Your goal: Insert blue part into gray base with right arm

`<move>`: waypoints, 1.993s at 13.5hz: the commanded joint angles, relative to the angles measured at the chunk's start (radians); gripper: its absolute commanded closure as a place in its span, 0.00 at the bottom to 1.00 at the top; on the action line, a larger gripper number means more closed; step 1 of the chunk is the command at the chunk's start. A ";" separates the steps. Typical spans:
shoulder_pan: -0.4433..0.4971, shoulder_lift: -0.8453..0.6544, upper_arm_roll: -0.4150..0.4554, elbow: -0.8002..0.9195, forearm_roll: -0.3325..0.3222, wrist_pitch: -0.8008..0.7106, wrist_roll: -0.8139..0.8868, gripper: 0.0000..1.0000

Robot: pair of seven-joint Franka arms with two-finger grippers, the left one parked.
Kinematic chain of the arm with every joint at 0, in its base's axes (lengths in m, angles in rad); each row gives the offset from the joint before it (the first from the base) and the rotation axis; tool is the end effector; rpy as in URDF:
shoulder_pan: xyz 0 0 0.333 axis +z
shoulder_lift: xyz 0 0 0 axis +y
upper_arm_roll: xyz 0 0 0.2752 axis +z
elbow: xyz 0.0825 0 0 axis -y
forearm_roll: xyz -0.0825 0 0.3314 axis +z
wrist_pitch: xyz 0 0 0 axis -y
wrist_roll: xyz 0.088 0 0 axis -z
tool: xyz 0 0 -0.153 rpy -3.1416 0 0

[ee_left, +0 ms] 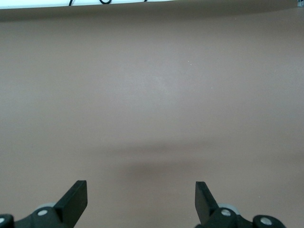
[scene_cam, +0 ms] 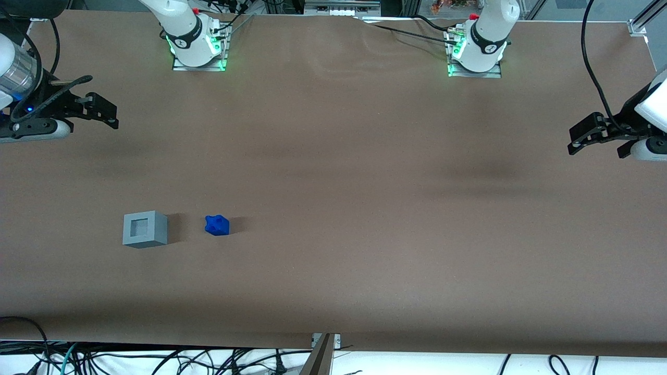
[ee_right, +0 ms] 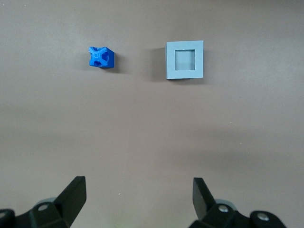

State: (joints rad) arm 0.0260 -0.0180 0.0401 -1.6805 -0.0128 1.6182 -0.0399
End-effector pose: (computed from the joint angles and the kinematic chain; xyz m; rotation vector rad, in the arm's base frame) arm 0.4953 0.0310 0.5047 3.1223 0.1670 -0.0690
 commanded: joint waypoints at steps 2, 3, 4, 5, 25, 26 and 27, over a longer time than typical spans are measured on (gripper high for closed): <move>-0.004 0.001 0.006 0.021 0.001 -0.024 -0.009 0.01; -0.004 0.001 0.007 0.027 -0.001 -0.023 -0.014 0.01; -0.004 0.004 0.006 0.036 -0.001 -0.023 -0.015 0.01; -0.006 0.006 0.006 0.041 -0.001 -0.020 -0.017 0.01; -0.006 0.003 0.000 0.041 -0.001 -0.027 -0.018 0.01; -0.006 0.003 0.001 0.041 -0.001 -0.035 -0.017 0.01; -0.006 0.003 0.000 0.041 -0.001 -0.035 -0.017 0.01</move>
State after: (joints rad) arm 0.0255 -0.0181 0.0390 -1.6623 -0.0131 1.6114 -0.0415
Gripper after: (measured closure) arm 0.004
